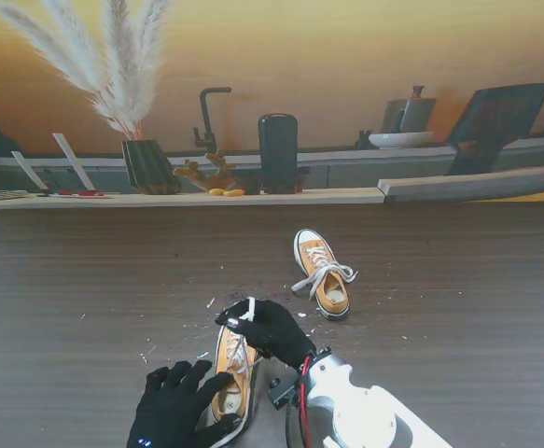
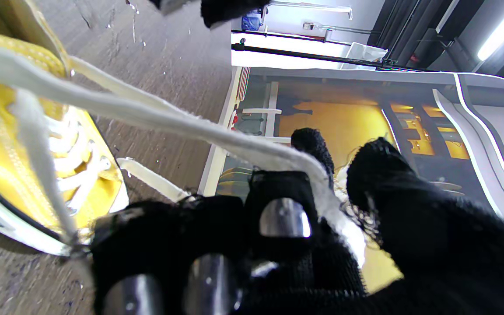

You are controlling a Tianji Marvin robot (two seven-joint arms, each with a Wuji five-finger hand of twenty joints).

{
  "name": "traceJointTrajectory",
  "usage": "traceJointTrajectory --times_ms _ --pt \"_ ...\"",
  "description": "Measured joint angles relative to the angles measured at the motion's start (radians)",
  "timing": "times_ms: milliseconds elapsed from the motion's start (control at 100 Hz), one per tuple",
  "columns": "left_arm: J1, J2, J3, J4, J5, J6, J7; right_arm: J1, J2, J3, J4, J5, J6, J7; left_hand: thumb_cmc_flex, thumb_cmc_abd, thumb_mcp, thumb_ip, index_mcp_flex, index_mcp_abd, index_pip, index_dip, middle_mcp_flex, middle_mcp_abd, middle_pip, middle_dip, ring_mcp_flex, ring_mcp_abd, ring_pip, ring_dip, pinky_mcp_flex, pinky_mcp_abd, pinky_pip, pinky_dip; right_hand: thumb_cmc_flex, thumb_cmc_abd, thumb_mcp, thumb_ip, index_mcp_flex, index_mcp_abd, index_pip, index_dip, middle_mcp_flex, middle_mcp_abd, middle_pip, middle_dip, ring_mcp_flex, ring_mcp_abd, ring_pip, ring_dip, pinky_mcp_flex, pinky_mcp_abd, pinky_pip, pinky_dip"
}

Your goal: Tie the shoelaces into a bow on the shoes

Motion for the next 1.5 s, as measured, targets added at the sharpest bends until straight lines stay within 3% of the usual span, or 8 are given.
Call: traceJointTrajectory --times_ms 150,330,500,660,1020,1280,1330,1500 --pt "0.026 -0.006 -0.015 -0.011 -0.073 0.022 -0.021 0.000 0.002 0.001 0.000 0.000 -0.006 0.006 -0.015 0.010 -0.001 -0.004 -0.007 0.023 -0.021 -0.018 -0.006 0.004 -0.018 -0.013 0.001 0.000 -0.005 -0.004 0.005 0.000 -0.006 0.000 0.000 0.000 0.000 0.000 0.000 0.000 0.000 0.001 0.000 0.000 0.000 0.000 0.000 0.000 0.000 0.000 0.000 0.000 0.000 0.000" --pt "-0.039 -0.042 0.003 0.126 -0.145 0.030 0.302 0.000 0.004 0.002 0.000 0.000 -0.011 0.011 -0.012 -0.016 -0.001 -0.005 -0.004 0.028 0.039 0.022 0.013 0.009 0.001 -0.014 0.001 0.000 0.004 -0.004 0.015 0.000 0.017 0.012 0.000 0.000 0.000 0.000 0.000 0.000 0.000 0.001 0.000 0.000 0.000 0.000 0.000 0.000 0.000 0.000 0.000 0.000 0.000 0.000" --pt "-0.141 -0.065 -0.043 0.204 -0.364 -0.300 0.175 0.001 0.006 0.000 0.004 -0.039 -0.035 0.007 -0.024 -0.077 -0.002 -0.033 -0.087 0.040 -0.030 -0.027 -0.051 0.009 0.023 -0.004 0.001 -0.007 0.031 -0.004 0.002 -0.001 0.020 0.012 0.000 0.000 0.000 0.000 0.000 0.000 0.000 0.001 0.000 0.000 0.000 0.000 0.000 0.000 0.000 0.000 0.000 0.000 0.000 0.000" --pt "-0.246 -0.072 -0.013 0.267 -0.463 -0.310 0.131 0.000 0.008 -0.005 0.017 -0.150 -0.085 -0.025 -0.024 -0.106 -0.002 -0.065 -0.100 0.073 -0.044 -0.042 -0.076 0.009 0.039 0.007 -0.026 -0.010 0.035 -0.004 -0.008 -0.001 0.020 0.012 0.000 0.000 0.000 0.000 0.000 -0.003 0.000 0.001 0.000 0.000 0.000 0.000 0.000 0.000 0.000 0.000 0.000 0.000 0.000 0.000" --pt "-0.347 -0.069 0.055 0.310 -0.481 -0.301 0.021 -0.005 0.017 -0.001 0.018 -0.183 -0.112 -0.029 -0.021 -0.160 -0.002 -0.085 -0.023 0.072 0.023 -0.043 -0.058 0.009 0.062 0.017 -0.026 -0.013 0.054 0.004 -0.007 -0.001 0.028 0.023 0.000 0.000 0.000 0.000 0.000 -0.009 0.000 0.001 0.000 0.000 0.000 0.000 0.000 0.000 0.000 0.000 0.000 0.000 0.000 0.000" --pt "-0.384 -0.067 0.107 0.324 -0.476 -0.252 0.083 -0.009 0.018 0.002 0.016 -0.185 -0.115 -0.029 0.060 -0.201 0.002 -0.085 0.042 0.066 0.603 0.315 0.075 0.008 0.147 0.068 0.021 -0.011 0.121 0.009 0.029 -0.001 0.105 0.032 0.000 0.000 0.000 0.000 0.000 -0.011 0.000 0.001 0.000 0.000 0.000 0.000 0.000 0.000 0.000 0.000 0.000 0.000 0.000 0.000" --pt "-0.397 -0.073 0.117 0.336 -0.485 -0.243 0.117 -0.010 0.019 0.002 0.015 -0.186 -0.118 -0.029 0.060 -0.201 0.002 -0.085 0.067 -0.019 0.735 0.392 0.099 0.007 0.166 0.078 0.029 -0.010 0.127 0.010 0.030 0.000 0.124 0.032 0.000 0.000 0.000 0.000 0.000 -0.012 0.000 0.001 0.000 0.000 0.000 0.000 0.000 0.000 0.000 0.000 0.000 0.000 0.000 0.000" --pt "-0.419 -0.088 0.117 0.346 -0.488 -0.230 0.127 -0.013 0.021 0.002 0.011 -0.189 -0.120 -0.027 0.080 -0.230 0.106 -0.085 0.162 -0.030 0.983 0.552 0.190 0.007 0.279 0.162 0.069 -0.010 0.171 0.010 0.059 0.000 0.176 0.030 0.000 0.000 0.000 0.000 0.000 -0.014 0.001 0.001 0.000 0.000 0.000 0.000 0.000 0.000 0.000 0.000 0.000 0.000 0.000 0.000"
